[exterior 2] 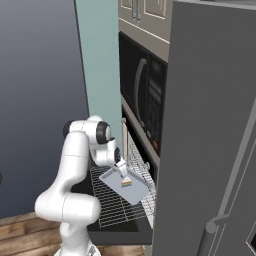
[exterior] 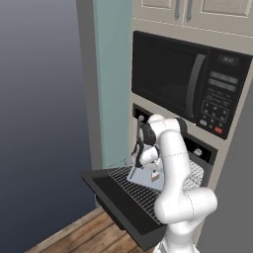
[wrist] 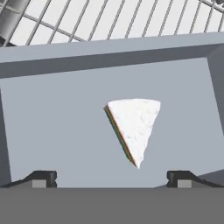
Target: Take the baked cake out of the oven and place it on the plate for cooling. Then close the oven door.
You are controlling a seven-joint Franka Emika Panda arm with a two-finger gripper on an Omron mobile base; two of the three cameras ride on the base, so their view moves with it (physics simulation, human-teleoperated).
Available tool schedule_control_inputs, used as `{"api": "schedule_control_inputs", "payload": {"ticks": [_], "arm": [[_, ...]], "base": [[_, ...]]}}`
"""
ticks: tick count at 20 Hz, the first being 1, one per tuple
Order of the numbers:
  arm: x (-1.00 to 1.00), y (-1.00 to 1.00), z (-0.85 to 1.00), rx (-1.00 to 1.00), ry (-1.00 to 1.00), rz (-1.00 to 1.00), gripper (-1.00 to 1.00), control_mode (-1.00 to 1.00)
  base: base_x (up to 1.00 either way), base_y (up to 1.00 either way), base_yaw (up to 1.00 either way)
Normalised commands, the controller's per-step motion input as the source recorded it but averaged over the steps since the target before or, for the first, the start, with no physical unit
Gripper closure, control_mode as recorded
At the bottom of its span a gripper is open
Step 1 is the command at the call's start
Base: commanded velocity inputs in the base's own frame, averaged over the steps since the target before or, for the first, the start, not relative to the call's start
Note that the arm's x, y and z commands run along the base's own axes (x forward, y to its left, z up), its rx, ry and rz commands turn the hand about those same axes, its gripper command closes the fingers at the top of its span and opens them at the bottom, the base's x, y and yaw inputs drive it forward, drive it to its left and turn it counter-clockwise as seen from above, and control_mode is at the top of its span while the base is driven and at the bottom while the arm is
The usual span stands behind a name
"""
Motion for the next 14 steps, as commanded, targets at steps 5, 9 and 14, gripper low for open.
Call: {"api": "schedule_control_inputs", "payload": {"ticks": [5,9,14], "arm": [[0.00,-0.33,-0.22,-0.07,0.00,-0.07,-1.00,-1.00],[0.00,-0.51,-0.07,-0.02,0.00,-0.05,-1.00,-1.00],[0.01,-0.23,-0.02,0.00,0.00,-0.03,-1.00,-1.00]], "base": [[0.00,0.00,0.00],[0.00,0.00,0.00],[0.00,0.00,0.00]]}}
